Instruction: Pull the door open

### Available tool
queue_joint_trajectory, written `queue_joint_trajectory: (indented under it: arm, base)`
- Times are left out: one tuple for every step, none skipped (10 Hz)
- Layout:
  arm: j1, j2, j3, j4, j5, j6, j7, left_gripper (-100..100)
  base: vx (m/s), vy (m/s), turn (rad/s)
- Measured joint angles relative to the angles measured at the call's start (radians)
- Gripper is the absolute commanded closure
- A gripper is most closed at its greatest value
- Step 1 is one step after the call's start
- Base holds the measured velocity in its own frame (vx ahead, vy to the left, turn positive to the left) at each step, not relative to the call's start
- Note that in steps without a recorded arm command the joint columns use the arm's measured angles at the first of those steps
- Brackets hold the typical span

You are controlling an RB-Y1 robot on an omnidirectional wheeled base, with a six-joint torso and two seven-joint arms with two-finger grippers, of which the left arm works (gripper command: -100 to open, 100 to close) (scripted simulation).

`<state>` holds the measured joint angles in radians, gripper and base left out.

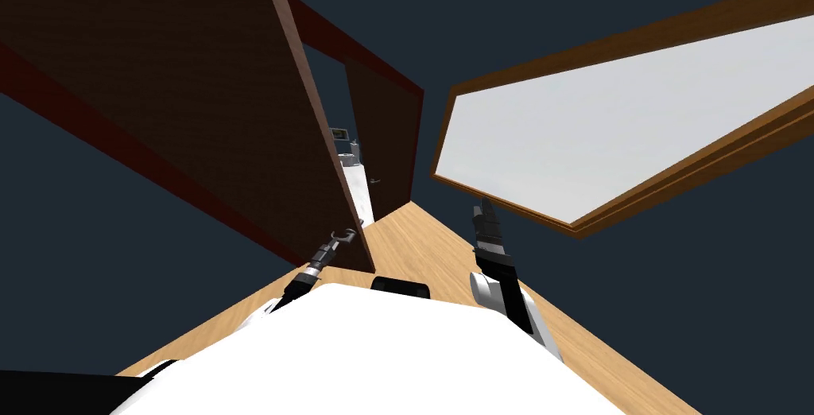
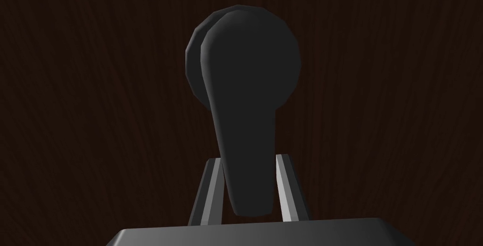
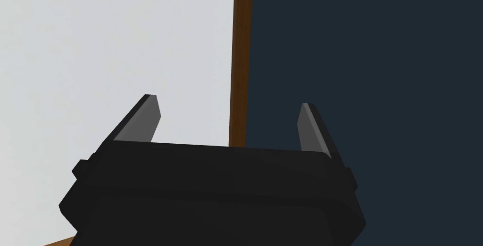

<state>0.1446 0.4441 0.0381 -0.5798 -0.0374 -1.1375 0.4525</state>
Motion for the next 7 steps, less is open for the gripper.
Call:
queue_joint_trajectory:
  arm:
    - [-0.008,-0.002,0.000,0.007,-0.003,0.005,-0.001,100]
    - [-0.019,-0.005,-0.001,0.025,-0.005,-0.002,-0.001,100]
    - [-0.011,-0.009,0.004,-0.006,-0.008,0.021,-0.003,100]
    - [-0.030,-0.010,0.005,0.010,-0.010,0.023,-0.003,100]
    - [-0.033,-0.011,0.005,0.008,-0.012,0.026,-0.003,100]
    - [-0.042,-0.013,0.005,0.021,-0.012,0.022,-0.005,100]
    - [-0.057,-0.017,0.010,0.030,-0.015,0.027,-0.008,100]
  base:
    - [-0.044,0.011,0.013]
    - [-0.107,0.040,-0.119]
    - [-0.121,0.044,-0.084]
    - [-0.054,0.012,-0.007]
    - [-0.006,-0.003,0.018]
    - [-0.102,0.033,-0.101]
    - [-0.207,0.074,-0.191]
